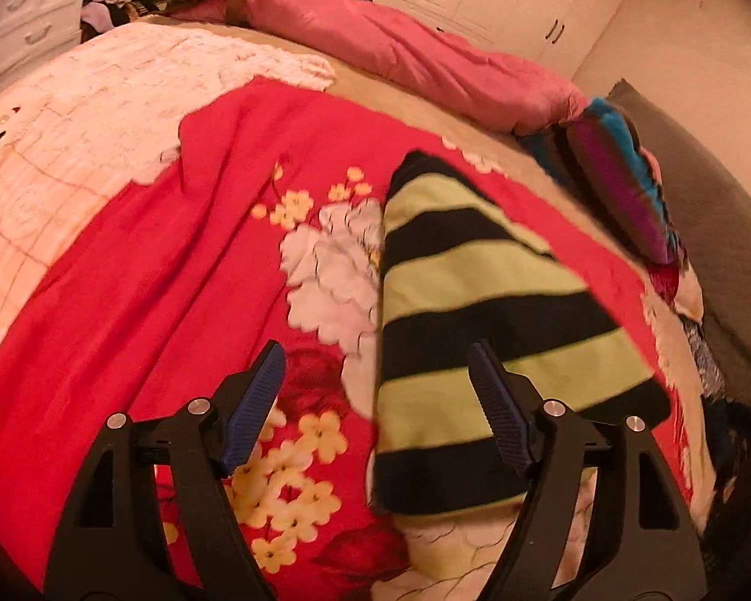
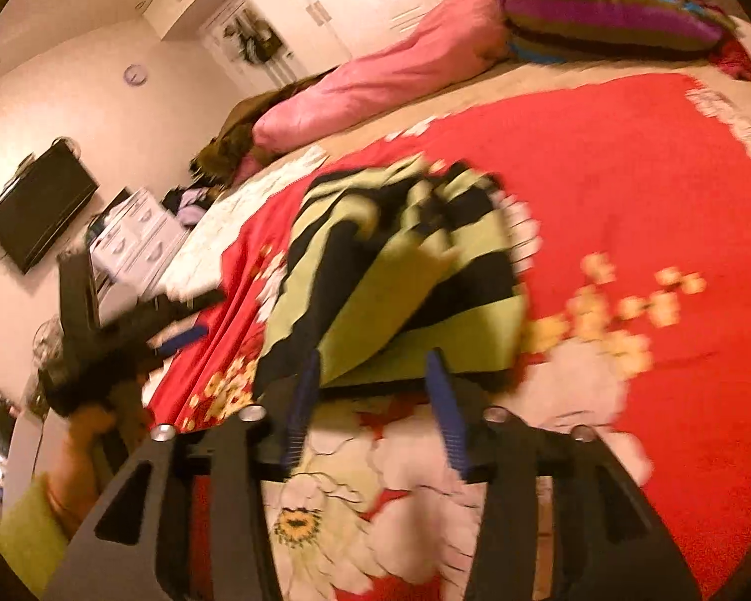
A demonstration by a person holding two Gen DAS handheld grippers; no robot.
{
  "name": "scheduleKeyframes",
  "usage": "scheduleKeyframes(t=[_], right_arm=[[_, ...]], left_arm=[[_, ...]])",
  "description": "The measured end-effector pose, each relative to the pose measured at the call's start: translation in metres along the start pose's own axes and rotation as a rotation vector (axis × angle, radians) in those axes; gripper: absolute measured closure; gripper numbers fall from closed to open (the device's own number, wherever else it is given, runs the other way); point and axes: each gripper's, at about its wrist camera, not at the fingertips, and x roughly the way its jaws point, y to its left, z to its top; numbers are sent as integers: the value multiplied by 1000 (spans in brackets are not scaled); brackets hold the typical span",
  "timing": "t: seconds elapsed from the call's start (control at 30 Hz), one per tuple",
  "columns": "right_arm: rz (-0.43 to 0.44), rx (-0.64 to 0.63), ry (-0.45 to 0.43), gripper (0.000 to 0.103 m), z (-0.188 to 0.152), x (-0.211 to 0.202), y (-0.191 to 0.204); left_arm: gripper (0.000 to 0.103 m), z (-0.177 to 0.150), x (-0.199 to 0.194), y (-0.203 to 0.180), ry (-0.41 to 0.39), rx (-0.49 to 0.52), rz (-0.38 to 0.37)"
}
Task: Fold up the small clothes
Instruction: 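Lift the side edge and fold it across onto the other side, then press the folded edge flat with the right tool, then open it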
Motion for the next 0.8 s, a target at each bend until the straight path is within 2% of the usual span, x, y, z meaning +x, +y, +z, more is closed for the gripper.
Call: scheduleKeyframes(t=[0.1, 0.2, 0.23, 0.27, 0.3, 0.37, 0.47, 0.5, 0.6, 0.67, 0.73, 0.8], right_arm=[[-26, 25, -21, 37, 18, -11, -9], [-19, 40, -32, 34, 46, -8, -12], [-15, 46, -23, 28, 57, -4, -13], [2, 58, -3, 27, 70, 2, -14], [20, 84, 11, 27, 85, 11, -17], [0, 89, 55, 26, 103, 28, -18], [-82, 46, 172, 26, 125, 71, -14], [-81, 52, 225, 26, 130, 91, -14], [-76, 103, 280, 26, 134, 120, -19], [-103, 119, 286, 26, 136, 130, -22], [-90, 123, 295, 27, 138, 139, -21], [-92, 114, 324, 34, 139, 148, -20]], left_arm=[[33, -9, 5, 4, 20, 11, 1], [33, -17, 10, 2, 41, 22, -22], [33, -19, 12, 0, 46, 34, -31], [33, -21, 13, -3, 46, 48, -35], [33, -23, 14, -7, 49, 71, -37], [33, -29, 19, -15, 64, 120, -36], [33, -35, 25, -23, 88, 146, -53], [33, -37, 26, -26, 91, 162, -51], [33, -40, 29, -32, 97, 208, -49], [32, -41, 32, -33, 108, 212, -61], [32, -42, 33, -34, 114, 220, -67], [31, -42, 35, -35, 119, 232, -68]])
